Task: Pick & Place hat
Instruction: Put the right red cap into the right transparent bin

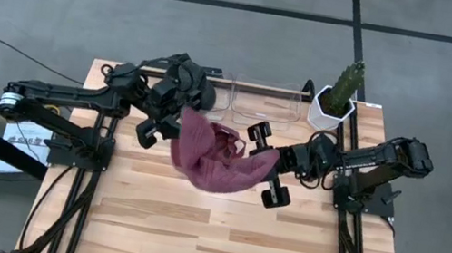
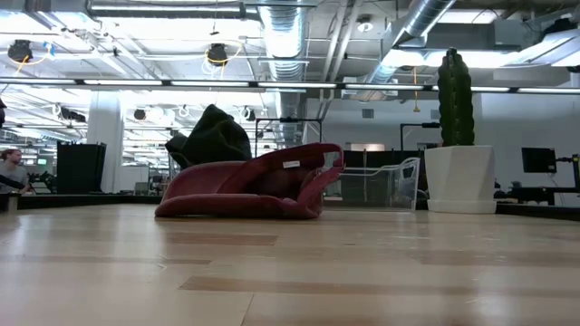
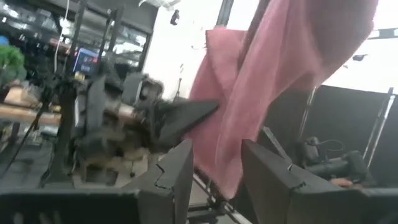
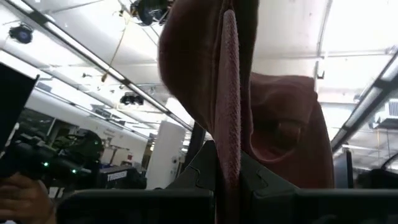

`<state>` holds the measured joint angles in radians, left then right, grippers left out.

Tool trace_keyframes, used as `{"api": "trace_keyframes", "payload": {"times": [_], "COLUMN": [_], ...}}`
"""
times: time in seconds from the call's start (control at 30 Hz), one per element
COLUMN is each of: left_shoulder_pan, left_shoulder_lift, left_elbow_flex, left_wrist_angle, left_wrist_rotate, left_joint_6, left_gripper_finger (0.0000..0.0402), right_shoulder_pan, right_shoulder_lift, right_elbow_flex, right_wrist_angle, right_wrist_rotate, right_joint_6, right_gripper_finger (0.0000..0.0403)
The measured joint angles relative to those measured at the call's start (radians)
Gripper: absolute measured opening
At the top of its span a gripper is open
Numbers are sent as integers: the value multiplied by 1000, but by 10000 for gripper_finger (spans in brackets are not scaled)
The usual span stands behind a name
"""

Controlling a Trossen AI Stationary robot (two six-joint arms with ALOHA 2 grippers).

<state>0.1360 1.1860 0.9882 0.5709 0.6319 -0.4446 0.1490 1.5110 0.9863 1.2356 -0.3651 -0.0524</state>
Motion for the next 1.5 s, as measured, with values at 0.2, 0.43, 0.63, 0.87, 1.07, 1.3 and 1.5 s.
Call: {"api": "trace_keyframes", "payload": {"times": [0.2,0.43,0.63,0.87,1.07,1.3,1.5], "left_shoulder_pan": [17,-10,-39,-45,-47,-62,-75], "left_shoulder_lift": [9,9,9,10,6,9,11], "left_elbow_flex": [-1,-1,-1,-1,-1,-2,-3], "left_wrist_angle": [2,20,17,13,22,13,39], "left_wrist_rotate": [-4,-10,-5,-4,38,20,-3], "left_joint_6": [2,2,3,53,112,151,158], "left_gripper_finger": [131,131,131,118,23,13,13], "right_shoulder_pan": [-1,-44,-65,-66,-67,-67,-70], "right_shoulder_lift": [0,0,0,0,0,1,1], "right_elbow_flex": [12,13,13,13,11,11,11], "right_wrist_angle": [-30,-47,-53,-54,-77,-105,-193], "right_wrist_rotate": [1,11,13,24,24,32,30], "right_joint_6": [-7,-7,-4,-7,-7,-10,-12], "right_gripper_finger": [3,4,4,7,29,69,122]}}
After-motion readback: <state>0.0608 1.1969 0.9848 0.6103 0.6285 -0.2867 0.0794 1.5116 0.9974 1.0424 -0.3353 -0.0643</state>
